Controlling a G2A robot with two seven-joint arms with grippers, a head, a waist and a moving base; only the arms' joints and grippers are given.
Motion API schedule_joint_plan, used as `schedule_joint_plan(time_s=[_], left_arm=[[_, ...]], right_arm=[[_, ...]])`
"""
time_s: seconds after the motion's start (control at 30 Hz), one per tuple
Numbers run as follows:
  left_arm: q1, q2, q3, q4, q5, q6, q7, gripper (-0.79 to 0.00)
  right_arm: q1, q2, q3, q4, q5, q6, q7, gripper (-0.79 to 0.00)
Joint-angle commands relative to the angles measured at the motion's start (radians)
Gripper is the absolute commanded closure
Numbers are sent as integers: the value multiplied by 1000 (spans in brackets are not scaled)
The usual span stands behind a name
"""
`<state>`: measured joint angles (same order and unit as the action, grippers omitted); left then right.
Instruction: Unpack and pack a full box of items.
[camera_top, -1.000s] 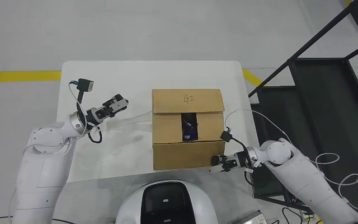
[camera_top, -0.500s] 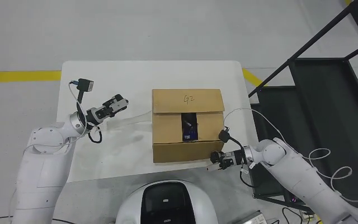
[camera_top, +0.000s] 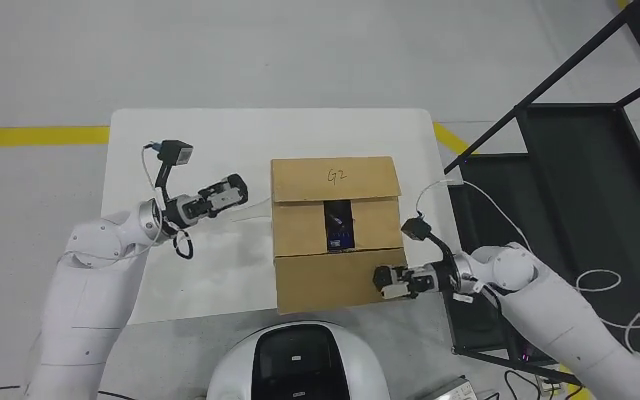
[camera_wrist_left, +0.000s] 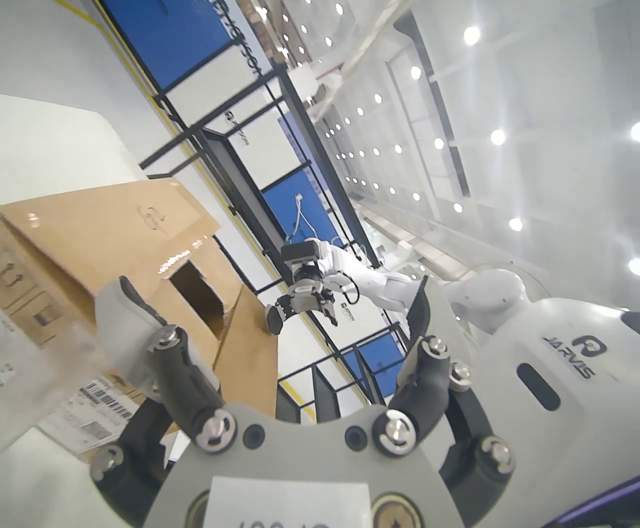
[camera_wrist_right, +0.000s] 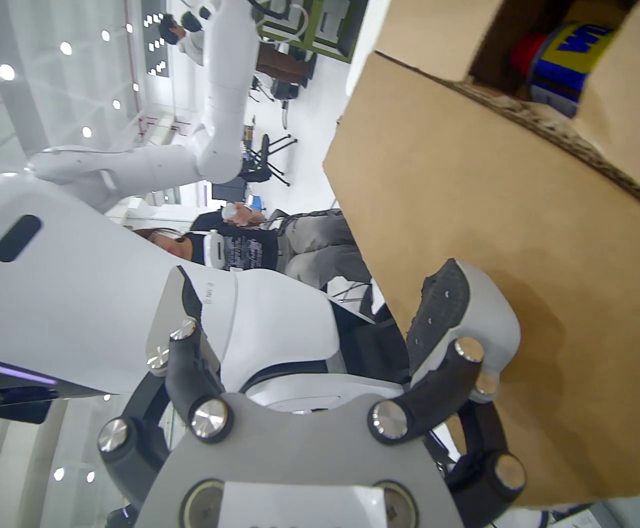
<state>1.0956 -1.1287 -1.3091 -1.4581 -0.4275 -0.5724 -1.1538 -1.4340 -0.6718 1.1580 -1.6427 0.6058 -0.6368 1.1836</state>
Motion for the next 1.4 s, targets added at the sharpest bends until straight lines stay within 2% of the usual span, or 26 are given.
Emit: schedule_joint_plan(time_s=[0.0,0.13,0.4,0.53,0.73,1.03,1.37], left_arm=[[-23,-4,37,4,-42,-5,-52,-785],[-68,-15,125,15,-94,26,-120,-785],[-144,-36,279,88,-112,62,-156,-785],[-170,-44,331,186,-121,45,-139,-785],[-214,-64,390,333,-236,79,-173,-785],[-288,-100,440,516,-294,92,-186,-785],[-366,-144,475,622,-317,72,-156,-785]], right_arm=[[-18,13,34,-20,105,16,16,-785],[-39,26,104,4,261,48,48,-785],[-64,18,187,65,359,72,73,-785],[-69,8,212,94,378,79,79,-785],[-69,-11,244,118,413,110,110,-785],[-71,-41,282,137,416,139,139,-785],[-76,-69,314,133,354,142,142,-785]])
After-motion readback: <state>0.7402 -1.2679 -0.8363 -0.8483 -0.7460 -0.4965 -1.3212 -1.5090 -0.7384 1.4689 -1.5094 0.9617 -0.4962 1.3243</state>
